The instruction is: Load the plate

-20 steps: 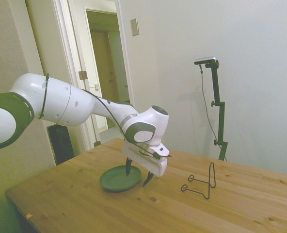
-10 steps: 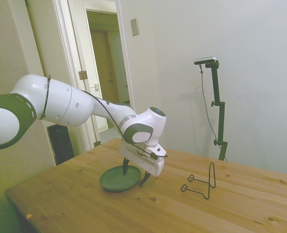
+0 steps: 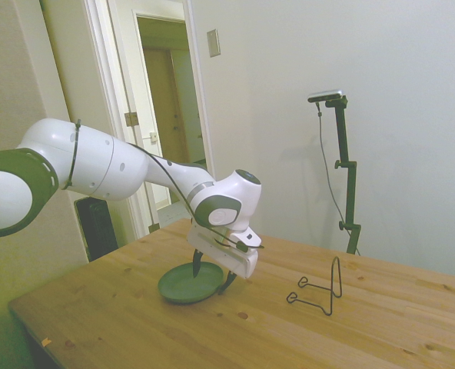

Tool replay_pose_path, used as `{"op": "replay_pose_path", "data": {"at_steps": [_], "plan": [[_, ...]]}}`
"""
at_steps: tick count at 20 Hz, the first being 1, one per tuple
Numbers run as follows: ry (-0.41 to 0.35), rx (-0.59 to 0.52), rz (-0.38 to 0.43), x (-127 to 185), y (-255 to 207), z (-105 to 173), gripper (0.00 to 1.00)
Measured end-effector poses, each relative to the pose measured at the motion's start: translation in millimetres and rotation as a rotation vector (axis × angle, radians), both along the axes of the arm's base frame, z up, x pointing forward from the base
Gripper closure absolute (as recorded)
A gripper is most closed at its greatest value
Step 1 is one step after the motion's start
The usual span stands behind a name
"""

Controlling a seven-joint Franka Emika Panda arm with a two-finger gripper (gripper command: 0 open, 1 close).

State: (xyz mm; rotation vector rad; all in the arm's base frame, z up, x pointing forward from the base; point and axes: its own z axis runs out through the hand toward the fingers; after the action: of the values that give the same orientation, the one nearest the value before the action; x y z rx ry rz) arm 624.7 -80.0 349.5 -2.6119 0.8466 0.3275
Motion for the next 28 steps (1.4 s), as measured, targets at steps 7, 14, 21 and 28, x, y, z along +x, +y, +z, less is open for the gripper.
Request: {"op": "replay_pose_path", "data": {"at_steps": [7,14,21,28], "plan": [[0.008,-0.002,-0.009,0.6,-5.6,-5.3,1.0],[0.016,-0.004,-0.017,4.4,-12.3,-9.8,1.0],[0.021,-0.006,-0.019,5.2,-13.4,-13.7,1.0],[0.0,-0.022,-0.017,5.7,-13.6,-5.6,1.0]]}}
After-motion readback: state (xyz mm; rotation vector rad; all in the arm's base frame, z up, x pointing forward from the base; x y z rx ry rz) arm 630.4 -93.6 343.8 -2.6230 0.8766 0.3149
